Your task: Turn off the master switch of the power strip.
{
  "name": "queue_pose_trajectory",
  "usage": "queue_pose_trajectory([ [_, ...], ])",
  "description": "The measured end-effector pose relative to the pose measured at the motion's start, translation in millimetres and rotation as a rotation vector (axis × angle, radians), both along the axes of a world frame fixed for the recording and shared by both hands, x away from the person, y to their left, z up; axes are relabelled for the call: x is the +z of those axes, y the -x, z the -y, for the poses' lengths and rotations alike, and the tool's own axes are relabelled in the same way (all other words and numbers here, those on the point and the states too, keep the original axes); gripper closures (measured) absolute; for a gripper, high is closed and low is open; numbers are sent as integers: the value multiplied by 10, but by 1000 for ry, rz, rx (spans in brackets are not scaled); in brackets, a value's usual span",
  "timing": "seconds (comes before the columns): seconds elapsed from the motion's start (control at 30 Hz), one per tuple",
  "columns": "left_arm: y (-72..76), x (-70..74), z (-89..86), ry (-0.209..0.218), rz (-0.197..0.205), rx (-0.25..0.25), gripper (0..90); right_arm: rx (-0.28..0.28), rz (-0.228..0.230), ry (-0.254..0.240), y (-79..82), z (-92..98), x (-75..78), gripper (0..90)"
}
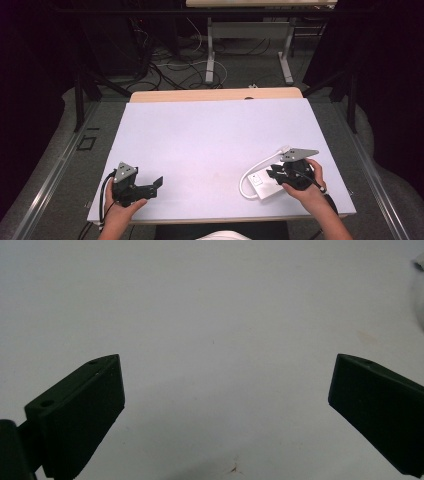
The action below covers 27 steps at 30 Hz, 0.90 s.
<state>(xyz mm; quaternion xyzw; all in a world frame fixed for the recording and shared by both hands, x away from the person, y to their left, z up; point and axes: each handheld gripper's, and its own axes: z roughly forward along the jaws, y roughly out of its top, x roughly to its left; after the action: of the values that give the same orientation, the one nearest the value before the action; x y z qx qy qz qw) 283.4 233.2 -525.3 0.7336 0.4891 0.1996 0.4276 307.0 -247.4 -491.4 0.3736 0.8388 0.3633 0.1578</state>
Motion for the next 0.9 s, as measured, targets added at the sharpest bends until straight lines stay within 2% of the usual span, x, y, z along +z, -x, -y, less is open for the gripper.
queue_pose_trajectory([
  [0.13,-2,-1,-3,0,0,-1,20,20,-13,1,-18,-41,-13,776],
  [0.17,-1,0,-3,0,-1,-1,21,24,-30,8,-20,-49,-11,790],
  [0.23,-2,0,-5,1,-2,-2,21,36,-25,13,-31,-69,-32,815],
  [0.37,-2,1,-9,0,-2,-2,22,57,-49,51,-41,-102,-43,842],
  [0.6,-5,-5,-1,4,-1,1,24,84,-70,69,-65,-160,-59,899],
  [0.73,-4,-6,0,4,-2,0,24,101,-84,87,-89,-203,-70,900],
  [0.77,-4,-6,0,5,-3,1,24,107,-73,88,-99,-219,-83,900],
  [0.83,-4,-6,0,5,-3,0,25,129,-94,101,-117,-234,-87,900],
  [0.9,-4,-7,0,4,-3,0,26,119,-100,113,-129,-257,-101,900],
])
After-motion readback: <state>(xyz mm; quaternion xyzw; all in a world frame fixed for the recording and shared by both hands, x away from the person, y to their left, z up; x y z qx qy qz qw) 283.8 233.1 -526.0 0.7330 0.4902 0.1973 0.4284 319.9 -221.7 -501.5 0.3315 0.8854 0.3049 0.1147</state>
